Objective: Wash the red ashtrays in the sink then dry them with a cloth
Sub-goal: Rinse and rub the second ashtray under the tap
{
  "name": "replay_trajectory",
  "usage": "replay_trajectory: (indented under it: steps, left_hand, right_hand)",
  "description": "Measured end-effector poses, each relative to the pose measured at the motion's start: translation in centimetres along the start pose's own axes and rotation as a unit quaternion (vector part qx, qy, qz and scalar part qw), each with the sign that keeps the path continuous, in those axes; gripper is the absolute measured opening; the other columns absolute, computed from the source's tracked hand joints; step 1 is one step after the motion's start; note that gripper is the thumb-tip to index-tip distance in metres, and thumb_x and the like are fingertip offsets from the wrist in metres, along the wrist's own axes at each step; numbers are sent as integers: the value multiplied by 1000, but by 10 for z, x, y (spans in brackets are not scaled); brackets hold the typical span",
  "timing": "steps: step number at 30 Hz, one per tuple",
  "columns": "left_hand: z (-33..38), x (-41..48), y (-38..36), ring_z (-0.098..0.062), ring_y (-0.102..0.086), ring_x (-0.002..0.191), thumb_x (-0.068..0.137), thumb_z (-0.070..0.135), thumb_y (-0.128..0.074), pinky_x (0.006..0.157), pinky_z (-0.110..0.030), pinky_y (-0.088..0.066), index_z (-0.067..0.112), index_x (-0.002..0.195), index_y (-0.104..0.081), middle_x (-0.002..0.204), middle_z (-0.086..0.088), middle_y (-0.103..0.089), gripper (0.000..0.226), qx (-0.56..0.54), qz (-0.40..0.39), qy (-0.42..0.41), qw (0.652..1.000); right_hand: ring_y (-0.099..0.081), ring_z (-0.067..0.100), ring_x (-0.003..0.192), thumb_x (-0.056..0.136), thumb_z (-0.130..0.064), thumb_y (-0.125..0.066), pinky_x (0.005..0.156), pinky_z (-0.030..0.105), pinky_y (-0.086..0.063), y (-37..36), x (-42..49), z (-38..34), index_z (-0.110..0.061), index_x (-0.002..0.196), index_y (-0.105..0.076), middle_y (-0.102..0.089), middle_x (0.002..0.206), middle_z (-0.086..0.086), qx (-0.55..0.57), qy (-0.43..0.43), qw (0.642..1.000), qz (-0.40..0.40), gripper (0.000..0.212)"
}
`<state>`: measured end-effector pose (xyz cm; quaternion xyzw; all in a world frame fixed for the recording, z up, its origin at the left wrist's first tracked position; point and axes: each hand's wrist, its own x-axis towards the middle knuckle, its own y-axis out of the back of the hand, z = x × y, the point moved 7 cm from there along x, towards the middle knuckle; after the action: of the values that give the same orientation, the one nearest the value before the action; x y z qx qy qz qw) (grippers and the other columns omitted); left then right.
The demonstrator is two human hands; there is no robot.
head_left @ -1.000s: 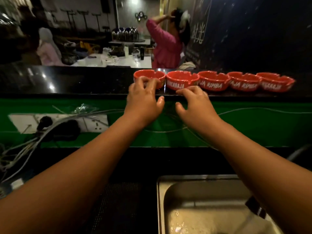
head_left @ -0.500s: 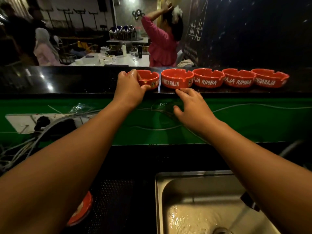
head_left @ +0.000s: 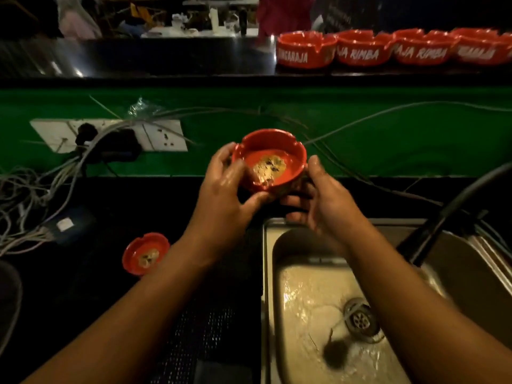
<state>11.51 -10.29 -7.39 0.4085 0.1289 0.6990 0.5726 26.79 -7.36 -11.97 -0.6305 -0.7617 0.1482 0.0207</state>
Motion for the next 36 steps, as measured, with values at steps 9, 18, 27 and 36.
replay_trajectory:
  steps: [9, 18, 27, 36]
  left_hand:
    - [-25, -116, -137, -22, -37, 132, 67, 19, -84, 105, -33, -35, 6, 99, -66, 146, -15, -35, 39, -59, -173, 32, 983]
    - [-29, -182, -263, -12, -31, 137, 89, 46, -58, 103, -21, -27, 35, 147, -16, 153, 5, -28, 73, -110, -396, 188, 892]
    - [-57, -195, -311, -26, -49, 125, 100, 39, -37, 103, -40, -41, 35, 141, -31, 142, -7, -47, 42, -250, -331, 420, 808]
    - [-39, -206, -354, -27, -66, 100, 97, 54, -32, 87, -42, -51, 24, 125, -55, 116, -9, -67, 47, -402, -317, 572, 641]
  right_hand:
    - [-69, 26, 86, 90, -35, -55, 64, 37, -55, 103, -70, 136, -16, 109, -59, -67, 105, 12, 45, -158, 984, 70, 28]
    - [-64, 32, 108, 95, -25, -56, 79, 46, -57, 230, -104, 220, -13, 122, -57, -65, 120, 13, 86, -249, 946, 191, 30]
    - [-62, 32, 112, 96, -18, -55, 84, 46, -56, 244, -94, 248, -18, 124, -56, -62, 124, 11, 123, -306, 930, 160, 29]
    - [-65, 13, 101, 91, -23, -61, 89, 38, -55, 269, -94, 219, -40, 122, -52, -63, 116, -8, -208, -200, 954, 87, 36]
